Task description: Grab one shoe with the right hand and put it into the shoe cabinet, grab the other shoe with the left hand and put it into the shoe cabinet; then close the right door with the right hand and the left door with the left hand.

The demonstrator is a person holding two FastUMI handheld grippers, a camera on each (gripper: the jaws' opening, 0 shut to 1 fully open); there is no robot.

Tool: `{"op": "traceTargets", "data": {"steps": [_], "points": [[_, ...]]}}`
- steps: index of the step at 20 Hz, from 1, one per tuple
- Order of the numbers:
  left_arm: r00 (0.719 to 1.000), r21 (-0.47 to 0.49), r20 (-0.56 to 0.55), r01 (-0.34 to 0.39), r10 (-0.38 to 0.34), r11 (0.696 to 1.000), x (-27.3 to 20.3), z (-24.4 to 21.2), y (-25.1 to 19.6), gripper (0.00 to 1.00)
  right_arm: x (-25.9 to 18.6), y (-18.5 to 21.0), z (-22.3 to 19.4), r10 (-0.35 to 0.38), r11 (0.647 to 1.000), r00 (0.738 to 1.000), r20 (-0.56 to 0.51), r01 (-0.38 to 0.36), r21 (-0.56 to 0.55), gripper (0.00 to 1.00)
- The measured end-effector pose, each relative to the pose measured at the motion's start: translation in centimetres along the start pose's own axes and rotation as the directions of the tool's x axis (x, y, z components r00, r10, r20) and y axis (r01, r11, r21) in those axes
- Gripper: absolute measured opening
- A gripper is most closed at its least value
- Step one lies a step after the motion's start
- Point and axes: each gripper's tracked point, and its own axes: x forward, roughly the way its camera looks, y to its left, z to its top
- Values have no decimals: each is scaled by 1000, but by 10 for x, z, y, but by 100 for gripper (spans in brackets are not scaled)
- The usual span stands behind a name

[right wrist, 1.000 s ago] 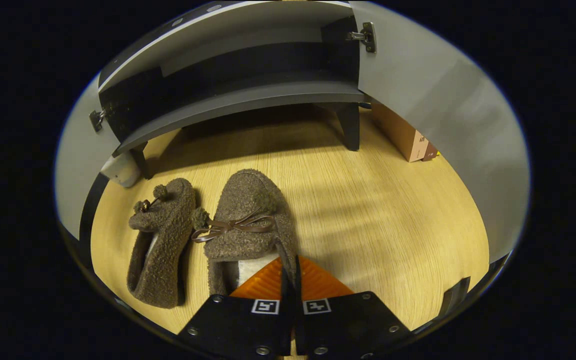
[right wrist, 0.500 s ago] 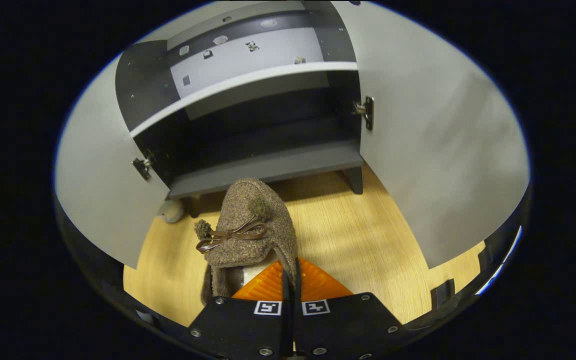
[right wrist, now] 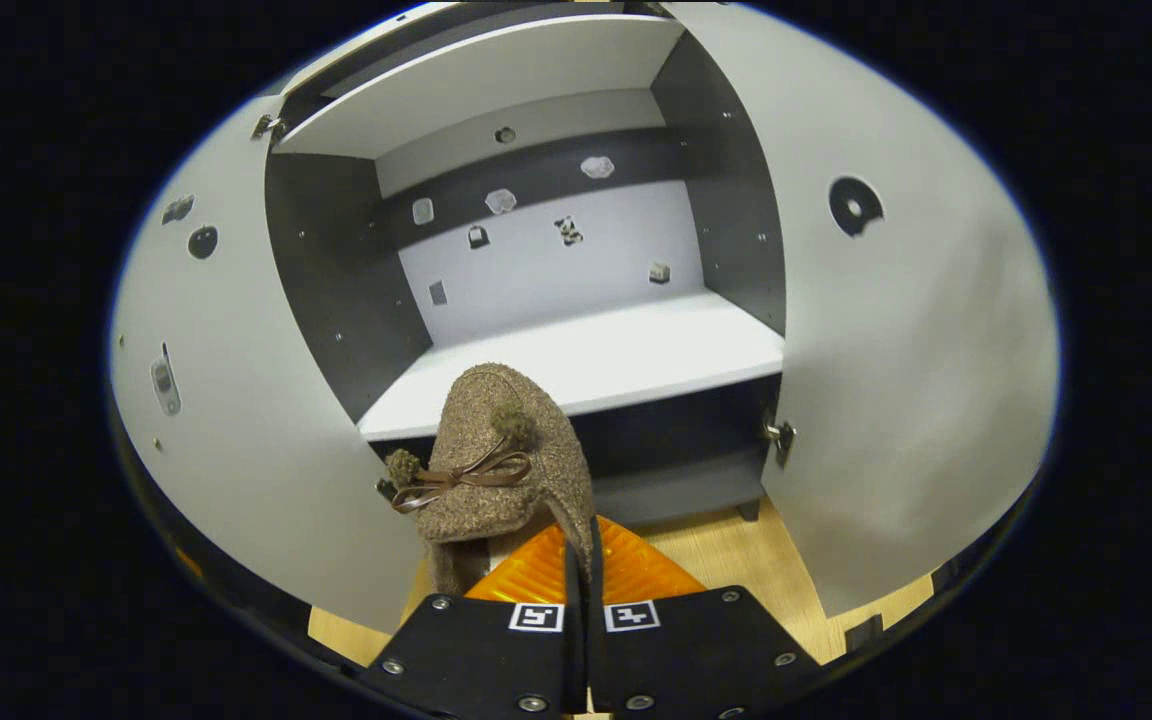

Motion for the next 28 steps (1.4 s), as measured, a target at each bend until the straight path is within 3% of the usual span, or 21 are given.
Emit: {"op": "traceTargets", "data": {"steps": [3,11,17,19,21,24,28], "points": [[1000,-8,1,-14,14,1000,-3,-2,4,96,29,14,50,18,998,999,36,-20,65,0],[996,-25,12,-92,92,995,-3,-2,29,96,125,-6,138,-97,994,991,94,92,54,0],[986,-23,-9,-168,168,986,-2,-6,53,96,210,-36,138,-191,980,981,19,190,50,0],[982,-25,-8,-190,190,981,-2,-5,59,96,222,-33,142,-180,983,983,22,179,48,0],[980,-30,-5,-199,199,979,-1,-3,60,96,222,-30,151,-170,984,984,50,167,57,7],[978,-27,-7,-207,207,978,-2,-3,58,96,206,-28,163,-163,987,981,109,161,31,30],[984,-39,-21,-176,175,984,1,-9,43,97,154,-15,173,-107,993,974,198,115,-27,54]]}}
